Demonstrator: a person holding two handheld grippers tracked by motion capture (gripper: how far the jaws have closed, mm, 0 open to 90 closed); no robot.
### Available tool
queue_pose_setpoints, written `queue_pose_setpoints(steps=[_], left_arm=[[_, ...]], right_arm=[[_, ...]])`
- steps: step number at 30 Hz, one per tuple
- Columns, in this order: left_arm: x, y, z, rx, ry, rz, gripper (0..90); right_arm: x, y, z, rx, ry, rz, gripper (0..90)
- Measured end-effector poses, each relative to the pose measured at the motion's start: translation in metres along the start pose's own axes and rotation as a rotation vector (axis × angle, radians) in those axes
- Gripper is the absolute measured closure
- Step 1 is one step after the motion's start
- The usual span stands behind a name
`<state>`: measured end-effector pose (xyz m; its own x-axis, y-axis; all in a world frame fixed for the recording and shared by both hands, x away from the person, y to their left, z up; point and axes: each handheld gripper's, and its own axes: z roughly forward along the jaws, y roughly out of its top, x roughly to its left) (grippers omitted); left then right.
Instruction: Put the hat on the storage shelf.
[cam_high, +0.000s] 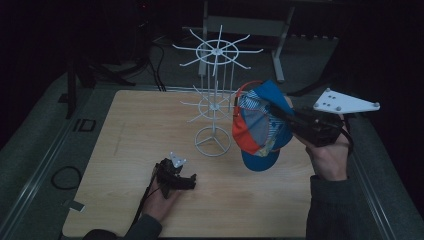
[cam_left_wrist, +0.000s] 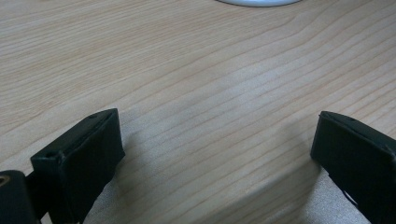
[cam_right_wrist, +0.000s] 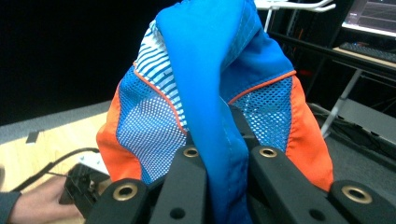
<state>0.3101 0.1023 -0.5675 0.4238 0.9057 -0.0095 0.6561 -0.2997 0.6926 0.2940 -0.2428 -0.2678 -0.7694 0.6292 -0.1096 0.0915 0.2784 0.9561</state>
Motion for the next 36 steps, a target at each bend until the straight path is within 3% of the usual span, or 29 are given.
queue_pose_setpoints(steps=[8,21,27,33,36], left_arm=[[0.0,0.0,0.0,0.0,0.0,0.0,2.6],[0.0,0.0,0.0,0.002,0.0,0.003,2.6],[0.0,0.0,0.0,0.001,0.0,0.003,2.6],[0.0,0.0,0.0,-0.001,0.001,0.001,2.7],[0.0,0.0,0.0,0.001,0.0,0.002,2.7]], right_arm=[[-0.005,0.007,-0.002,-0.05,-0.007,0.021,88.2],[-0.007,0.03,-0.005,-0.087,-0.014,0.01,88.2],[-0.012,0.028,0.009,-0.067,-0.007,0.035,88.1],[-0.016,0.013,0.031,0.01,0.001,0.044,86.7],[-0.016,0.01,0.036,0.039,-0.012,0.048,72.1]])
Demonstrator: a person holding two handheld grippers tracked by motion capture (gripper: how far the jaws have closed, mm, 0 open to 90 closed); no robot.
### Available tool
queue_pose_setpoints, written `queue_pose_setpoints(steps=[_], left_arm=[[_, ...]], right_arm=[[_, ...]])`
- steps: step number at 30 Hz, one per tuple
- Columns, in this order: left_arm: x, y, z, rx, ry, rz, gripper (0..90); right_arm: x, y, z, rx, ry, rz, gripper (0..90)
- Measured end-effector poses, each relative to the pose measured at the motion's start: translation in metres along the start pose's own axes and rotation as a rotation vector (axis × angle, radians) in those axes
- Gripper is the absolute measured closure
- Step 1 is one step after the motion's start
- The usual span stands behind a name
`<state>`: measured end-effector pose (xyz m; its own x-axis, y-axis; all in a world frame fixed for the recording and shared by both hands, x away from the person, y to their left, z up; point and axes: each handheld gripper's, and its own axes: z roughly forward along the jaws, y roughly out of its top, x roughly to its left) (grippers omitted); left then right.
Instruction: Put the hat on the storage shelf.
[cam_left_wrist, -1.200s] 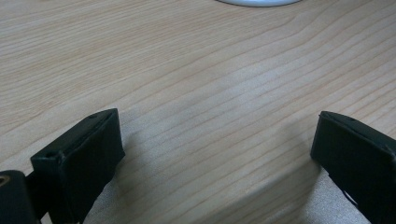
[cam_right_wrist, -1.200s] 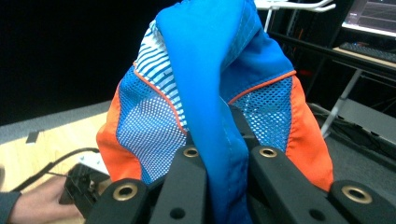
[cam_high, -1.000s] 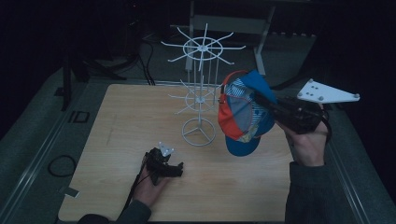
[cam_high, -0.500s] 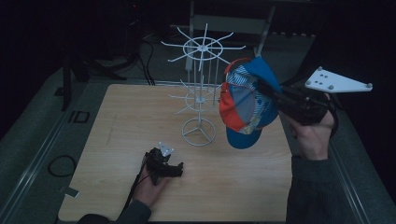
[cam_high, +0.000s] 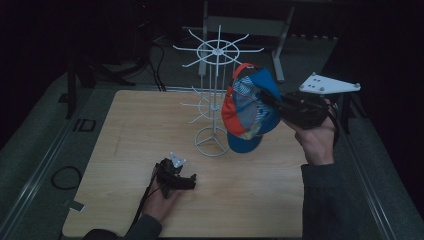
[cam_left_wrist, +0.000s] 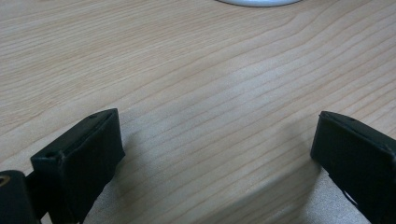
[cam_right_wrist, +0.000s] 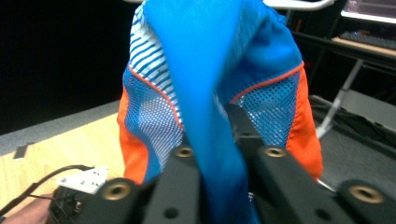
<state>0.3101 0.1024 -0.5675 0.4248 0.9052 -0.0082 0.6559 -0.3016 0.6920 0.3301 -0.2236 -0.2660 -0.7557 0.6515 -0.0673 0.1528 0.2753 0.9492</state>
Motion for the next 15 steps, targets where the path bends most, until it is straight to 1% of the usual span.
queue_pose_setpoints(steps=[1,2,4,6,8,10,11,14,15], left_arm=[[0.0,0.0,0.0,0.0,-0.001,0.0,2.7],[0.0,0.0,0.0,0.002,-0.002,0.001,2.6],[0.0,0.0,0.0,0.001,0.0,-0.001,2.6],[0.0,0.0,0.0,0.001,0.0,0.0,2.6],[0.0,0.0,0.0,0.0,0.0,-0.002,2.7],[0.0,0.0,0.0,0.001,-0.001,-0.001,2.6],[0.0,0.0,0.0,0.001,-0.001,-0.001,2.6],[0.0,0.0,0.0,0.0,0.0,-0.001,2.6],[0.0,0.0,0.0,0.0,0.0,-0.002,2.6]], right_arm=[[0.0,-0.001,0.0,0.008,0.0,0.004,66.0],[0.001,-0.002,0.0,0.012,-0.006,-0.002,59.9],[0.003,-0.006,0.0,0.038,-0.032,-0.001,48.2],[0.004,-0.011,0.0,0.052,-0.051,0.007,38.4],[0.004,-0.016,-0.002,0.069,-0.07,0.016,31.0],[0.004,-0.023,-0.003,0.076,-0.08,0.032,26.2],[0.003,-0.026,-0.003,0.088,-0.086,0.036,24.2],[0.003,-0.036,-0.003,0.106,-0.093,0.049,19.6],[0.003,-0.041,-0.004,0.114,-0.096,0.059,19.4]])
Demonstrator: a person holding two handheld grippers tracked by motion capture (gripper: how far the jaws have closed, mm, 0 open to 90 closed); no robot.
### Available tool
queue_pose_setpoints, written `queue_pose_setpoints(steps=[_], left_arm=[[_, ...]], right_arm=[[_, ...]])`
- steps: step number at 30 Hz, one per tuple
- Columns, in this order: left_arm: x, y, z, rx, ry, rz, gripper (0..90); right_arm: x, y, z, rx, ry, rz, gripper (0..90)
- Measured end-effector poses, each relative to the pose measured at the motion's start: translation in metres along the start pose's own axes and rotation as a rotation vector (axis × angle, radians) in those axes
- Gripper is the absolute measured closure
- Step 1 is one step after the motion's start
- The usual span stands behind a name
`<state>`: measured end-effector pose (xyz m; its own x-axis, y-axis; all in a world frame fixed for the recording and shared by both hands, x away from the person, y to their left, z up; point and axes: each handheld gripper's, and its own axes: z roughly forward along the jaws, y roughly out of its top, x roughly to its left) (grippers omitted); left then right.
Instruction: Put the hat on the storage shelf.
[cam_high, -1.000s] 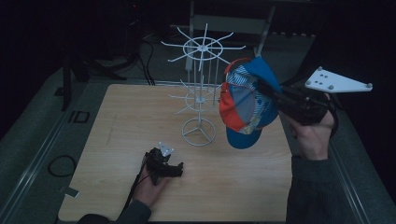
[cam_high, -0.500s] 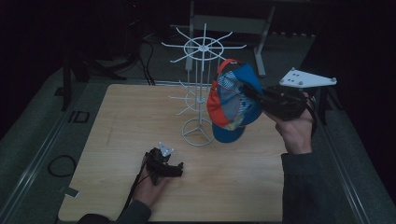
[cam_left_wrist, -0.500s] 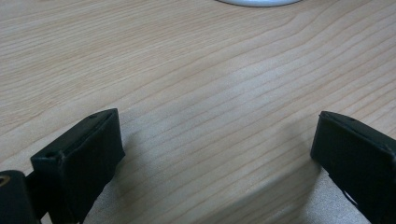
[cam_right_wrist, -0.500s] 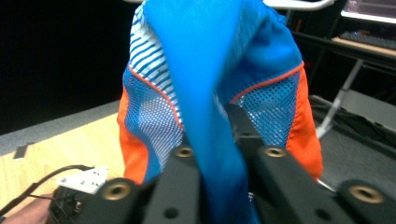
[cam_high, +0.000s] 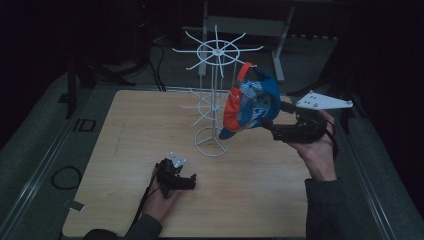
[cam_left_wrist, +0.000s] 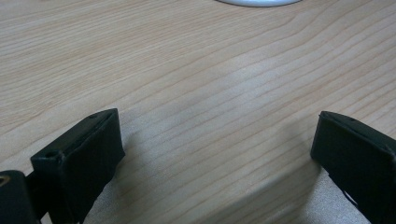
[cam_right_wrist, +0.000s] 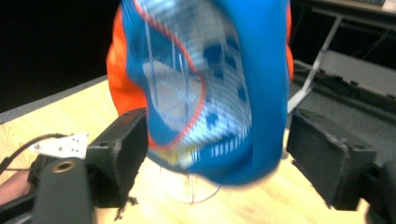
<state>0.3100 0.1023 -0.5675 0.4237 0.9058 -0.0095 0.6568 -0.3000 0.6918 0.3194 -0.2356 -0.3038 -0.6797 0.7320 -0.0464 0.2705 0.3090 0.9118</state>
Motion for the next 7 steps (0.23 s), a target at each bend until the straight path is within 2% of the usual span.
queue_pose_setpoints(steps=[7], left_arm=[[0.0,0.0,0.0,0.002,-0.001,0.0,2.6]], right_arm=[[-0.005,-0.02,0.003,0.033,-0.003,0.039,15.6]])
